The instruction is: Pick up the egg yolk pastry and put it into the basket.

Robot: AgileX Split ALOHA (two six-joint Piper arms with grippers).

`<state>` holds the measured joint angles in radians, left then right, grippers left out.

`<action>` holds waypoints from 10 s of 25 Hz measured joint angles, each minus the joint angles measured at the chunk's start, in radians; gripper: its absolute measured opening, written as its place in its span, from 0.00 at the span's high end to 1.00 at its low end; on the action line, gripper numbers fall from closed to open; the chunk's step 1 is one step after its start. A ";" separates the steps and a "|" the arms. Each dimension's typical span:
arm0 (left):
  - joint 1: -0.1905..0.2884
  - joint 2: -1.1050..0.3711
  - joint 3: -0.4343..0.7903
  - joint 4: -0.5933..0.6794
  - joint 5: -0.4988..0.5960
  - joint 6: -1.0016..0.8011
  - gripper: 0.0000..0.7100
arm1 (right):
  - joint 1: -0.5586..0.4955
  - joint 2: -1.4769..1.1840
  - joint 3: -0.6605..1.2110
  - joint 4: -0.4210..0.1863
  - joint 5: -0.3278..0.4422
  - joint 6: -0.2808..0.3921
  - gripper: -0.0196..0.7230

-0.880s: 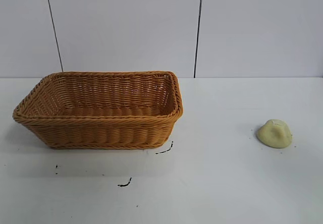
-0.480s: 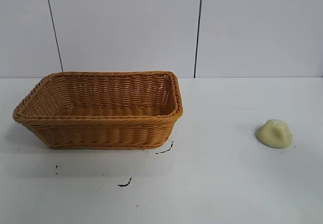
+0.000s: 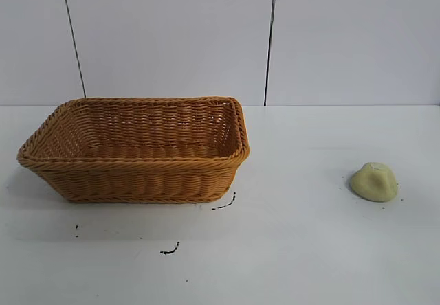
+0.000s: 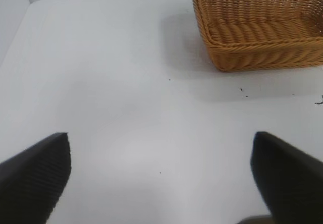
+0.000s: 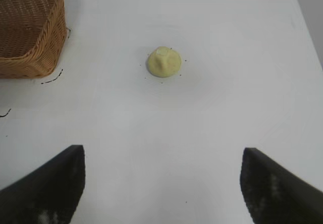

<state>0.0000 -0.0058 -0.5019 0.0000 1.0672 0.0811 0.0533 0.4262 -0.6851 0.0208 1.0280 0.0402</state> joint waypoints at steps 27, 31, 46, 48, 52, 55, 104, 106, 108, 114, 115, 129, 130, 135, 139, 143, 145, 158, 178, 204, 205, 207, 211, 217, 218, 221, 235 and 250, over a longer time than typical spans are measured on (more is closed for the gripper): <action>0.000 0.000 0.000 0.000 0.000 0.000 0.02 | 0.000 1.369 -0.752 0.050 0.021 -0.144 0.16; 0.000 0.000 0.000 0.000 0.000 0.000 0.02 | 0.000 1.411 -0.753 0.050 0.014 -0.170 0.16; 0.000 0.000 0.000 0.000 0.000 0.000 0.02 | 0.022 1.585 -0.753 0.001 -0.116 -0.169 0.16; 0.000 0.000 0.000 0.000 0.000 0.000 0.02 | 0.022 1.626 -0.753 -0.008 -0.156 -0.147 0.16; 0.000 0.000 0.000 0.000 0.000 0.000 0.02 | 0.022 1.692 -0.753 -0.013 -0.205 -0.114 0.16; 0.000 0.000 0.000 0.000 0.000 0.000 0.02 | 0.022 1.730 -0.753 -0.012 -0.213 -0.106 0.16; 0.000 0.000 0.000 0.000 0.000 0.000 0.02 | 0.093 1.523 -1.074 -0.028 0.024 -0.128 0.81; 0.000 0.000 0.000 0.000 0.000 0.000 0.02 | 0.139 1.523 -1.094 -0.028 0.017 -0.131 0.81; 0.000 0.000 0.000 0.000 0.000 0.000 0.02 | 0.196 1.523 -1.111 -0.027 0.000 -0.132 0.81; 0.000 0.000 0.000 0.000 0.000 0.000 0.02 | 0.371 1.531 -1.120 -0.021 -0.064 -0.132 0.81; 0.000 0.000 0.000 0.000 0.000 0.000 0.02 | 0.402 1.538 -1.120 -0.021 -0.072 -0.132 0.81; 0.000 0.000 0.000 0.000 0.000 0.000 0.02 | 0.607 1.794 -1.121 -0.002 -0.400 -0.087 0.81; 0.000 0.000 0.000 0.000 0.000 0.000 0.02 | 0.607 1.817 -1.121 -0.002 -0.427 -0.074 0.81; 0.000 0.000 0.000 0.000 0.000 0.000 0.02 | 0.607 1.904 -1.121 -0.002 -0.507 -0.056 0.81; 0.000 0.000 0.000 0.000 0.000 0.000 0.02 | 0.607 1.922 -1.121 -0.003 -0.517 -0.056 0.74; 0.000 0.000 0.000 0.000 0.000 0.000 0.02 | 0.607 1.922 -1.121 -0.003 -0.519 -0.055 0.42; 0.000 0.000 0.000 0.000 0.000 0.000 0.02 | 0.607 1.922 -1.121 -0.003 -0.517 -0.055 0.24; 0.000 0.000 0.000 0.000 0.000 0.000 0.02 | 0.607 1.908 -1.496 -0.007 -0.124 -0.048 0.13; 0.000 0.000 0.000 0.000 0.000 0.000 0.02 | 0.220 1.904 -1.550 -0.100 0.071 0.023 0.13; 0.000 0.000 0.000 0.000 0.000 0.000 0.02 | -0.003 1.633 -1.245 -0.066 0.184 0.023 0.13; 0.000 0.000 0.000 0.000 0.000 0.000 0.02 | -0.003 1.586 -1.187 -0.066 0.184 0.023 0.13; 0.000 0.000 0.000 0.000 0.000 0.000 0.02 | -0.003 1.490 -1.074 -0.059 0.184 0.023 0.13; 0.000 0.000 0.000 0.000 0.000 0.000 0.02 | -0.003 1.264 -0.827 -0.047 0.184 0.023 0.13; 0.000 0.000 0.000 0.000 0.000 0.000 0.02 | -0.003 0.904 -0.496 -0.044 0.185 0.023 0.13; 0.000 0.000 0.000 0.000 0.000 0.000 0.02 | -0.003 0.841 -0.453 -0.044 0.185 0.022 0.13; 0.000 0.000 0.000 0.000 0.000 0.000 0.02 | -0.003 0.663 -0.311 -0.043 0.161 0.006 0.13; 0.000 0.000 0.000 0.000 0.000 0.000 0.02 | -0.003 -0.175 0.190 -0.027 0.011 -0.016 0.13; 0.000 0.000 0.000 0.000 0.000 0.000 0.02 | -0.003 -0.430 0.195 -0.021 0.001 -0.016 0.13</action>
<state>0.0000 -0.0058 -0.5019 0.0000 1.0672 0.0811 0.0499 -0.0033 -0.4898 0.0000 1.0285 0.0242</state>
